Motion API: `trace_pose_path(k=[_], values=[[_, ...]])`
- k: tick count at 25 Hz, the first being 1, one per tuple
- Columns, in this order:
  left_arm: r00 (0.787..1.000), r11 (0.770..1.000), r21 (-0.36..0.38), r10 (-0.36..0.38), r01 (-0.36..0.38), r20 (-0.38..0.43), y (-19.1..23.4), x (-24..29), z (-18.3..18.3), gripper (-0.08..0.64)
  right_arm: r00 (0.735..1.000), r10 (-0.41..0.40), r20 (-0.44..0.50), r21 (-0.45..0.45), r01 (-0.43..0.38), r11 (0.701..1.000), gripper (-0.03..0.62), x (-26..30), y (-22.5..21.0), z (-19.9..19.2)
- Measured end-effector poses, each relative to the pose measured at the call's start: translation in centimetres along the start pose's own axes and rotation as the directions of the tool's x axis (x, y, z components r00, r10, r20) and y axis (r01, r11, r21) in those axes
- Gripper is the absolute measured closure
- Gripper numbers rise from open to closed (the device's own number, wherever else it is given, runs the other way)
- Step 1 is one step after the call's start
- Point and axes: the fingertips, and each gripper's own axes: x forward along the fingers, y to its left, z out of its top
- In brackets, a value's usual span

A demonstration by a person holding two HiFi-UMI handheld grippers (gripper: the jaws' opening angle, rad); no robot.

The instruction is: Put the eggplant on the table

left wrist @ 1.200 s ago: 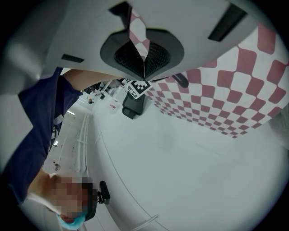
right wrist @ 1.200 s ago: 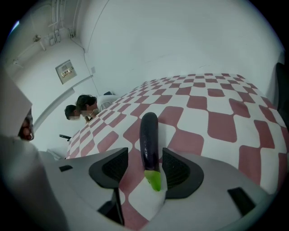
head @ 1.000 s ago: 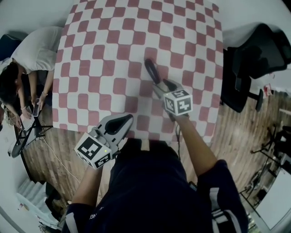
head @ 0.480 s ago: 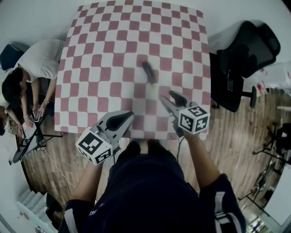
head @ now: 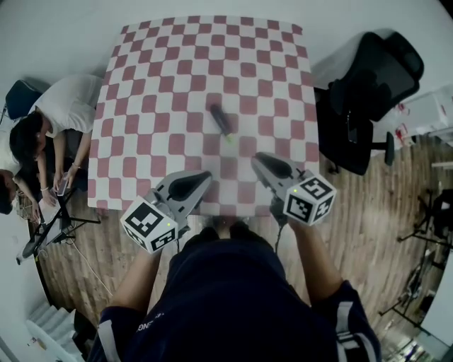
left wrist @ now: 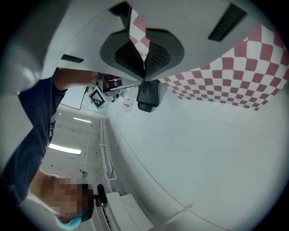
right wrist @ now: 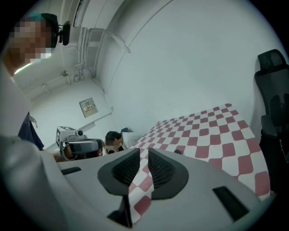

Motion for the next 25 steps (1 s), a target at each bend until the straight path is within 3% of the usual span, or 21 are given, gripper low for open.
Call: trace_pose_path(k=[13, 25], values=[[1.0, 0.999, 0.026, -0.023, 0.022, 0.013, -1.2, 1.1, 1.1, 0.532, 0.997, 0.061, 0.046, -0.052, -0.058, 0.997, 0.56, -1.8, 3.3, 1.8], [0.999, 0.999, 0.036, -0.037, 0.037, 0.024, -1.0, 1.9, 1.9, 0.532, 0.997, 0.064, 0.05, -0.073, -0.061, 0.996, 0.574, -1.7, 3.6, 2.4]])
